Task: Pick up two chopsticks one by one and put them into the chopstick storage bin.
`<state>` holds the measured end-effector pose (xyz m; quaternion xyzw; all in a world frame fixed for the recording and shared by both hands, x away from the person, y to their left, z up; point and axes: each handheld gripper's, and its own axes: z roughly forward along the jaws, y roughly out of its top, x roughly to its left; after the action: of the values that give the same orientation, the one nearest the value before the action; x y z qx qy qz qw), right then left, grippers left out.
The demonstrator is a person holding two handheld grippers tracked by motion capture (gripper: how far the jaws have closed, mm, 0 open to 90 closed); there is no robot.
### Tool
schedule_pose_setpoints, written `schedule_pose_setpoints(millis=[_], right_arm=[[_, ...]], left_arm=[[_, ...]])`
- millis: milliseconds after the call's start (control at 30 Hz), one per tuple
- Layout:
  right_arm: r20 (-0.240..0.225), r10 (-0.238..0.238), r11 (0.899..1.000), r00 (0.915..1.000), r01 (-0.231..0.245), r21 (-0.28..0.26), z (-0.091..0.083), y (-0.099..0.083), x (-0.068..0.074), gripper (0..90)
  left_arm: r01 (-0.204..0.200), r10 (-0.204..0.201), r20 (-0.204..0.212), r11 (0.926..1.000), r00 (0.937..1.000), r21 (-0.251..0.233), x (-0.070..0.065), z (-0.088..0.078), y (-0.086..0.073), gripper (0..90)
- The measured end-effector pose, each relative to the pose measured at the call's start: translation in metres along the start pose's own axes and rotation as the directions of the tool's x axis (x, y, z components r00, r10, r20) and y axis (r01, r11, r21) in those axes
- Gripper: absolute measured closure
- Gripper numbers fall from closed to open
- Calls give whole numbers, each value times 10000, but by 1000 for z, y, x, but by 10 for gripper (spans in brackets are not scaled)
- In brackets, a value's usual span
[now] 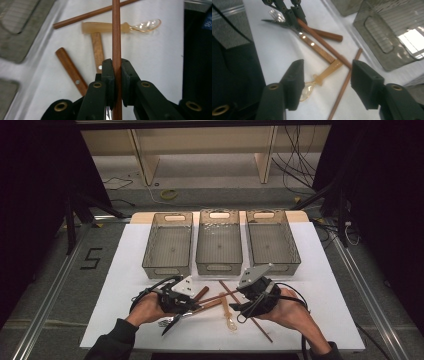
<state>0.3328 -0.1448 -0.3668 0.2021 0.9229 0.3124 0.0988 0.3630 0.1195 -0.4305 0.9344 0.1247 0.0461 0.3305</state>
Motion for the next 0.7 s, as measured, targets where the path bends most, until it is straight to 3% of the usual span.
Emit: schedule_pose_setpoints(millis=[33, 133, 167, 333, 367, 400, 433, 467, 500, 533, 567, 633, 667, 700], right_arm=[[133, 163, 9998, 9998, -162, -121, -3, -2, -1, 408], [248, 350, 9991, 9991, -345, -228, -4, -7, -1, 393], [234, 491, 9985, 9985, -486, -236, -3, -10, -1, 386], [421, 1169, 9930, 9923, -1175, 121, 5, -24, -6, 351], [461, 1240, 9919, 9912, -1252, 226, 6, -27, -8, 349], [455, 1424, 9890, 9888, -1440, 332, 8, -29, -8, 346], [472, 1560, 9865, 9866, -1581, 430, 9, -32, -10, 343], [525, 1708, 9835, 9839, -1735, 516, 11, -34, -11, 343], [591, 1800, 9814, 9819, -1834, 577, 12, -36, -12, 343], [594, 1952, 9777, 9790, -1990, 673, 13, -37, -13, 340], [608, 2031, 9751, 9773, -2076, 783, 14, -39, -14, 335], [612, 2167, 9711, 9743, -2216, 886, 17, -42, -15, 333], [625, 2143, 9712, 9748, -2195, 929, 18, -44, -16, 332], [644, 2276, 9670, 9716, -2333, 1022, 18, -45, -16, 332]], left_arm=[[258, -260, -111, 9995, 9996, -187, 2, -3, 0, 828], [485, -493, -338, 9985, 9982, -237, 5, -7, 0, 828], [953, -979, -509, 9941, 9939, -512, 9, -11, 0, 828], [1432, -1494, -883, 9870, 9848, -736, 15, -19, 0, 828], [1669, -1753, -1057, 9824, 9788, -842, 20, -23, 0, 828], [1669, -1753, -1057, 9824, 9788, -842, 20, -23, 0, 828], [1949, -2063, -1207, 9758, 9710, -992, 26, -26, -2, 828], [1949, -2063, -1207, 9758, 9710, -992, 26, -26, -2, 828], [2166, -2310, -1379, 9698, 9631, -1117, 32, -30, -3, 828], [2166, -2310, -1379, 9698, 9631, -1117, 32, -30, -3, 828], [2384, -2561, -1506, 9629, 9548, -1262, 37, -34, -4, 827], [2598, -2793, -1630, 9567, 9463, -1311, 43, -37, -6, 828], [2598, -2793, -1630, 9567, 9463, -1311, 43, -37, -6, 828], [2786, -2985, -1694, 9513, 9392, -1316, 48, -40, -8, 828]])
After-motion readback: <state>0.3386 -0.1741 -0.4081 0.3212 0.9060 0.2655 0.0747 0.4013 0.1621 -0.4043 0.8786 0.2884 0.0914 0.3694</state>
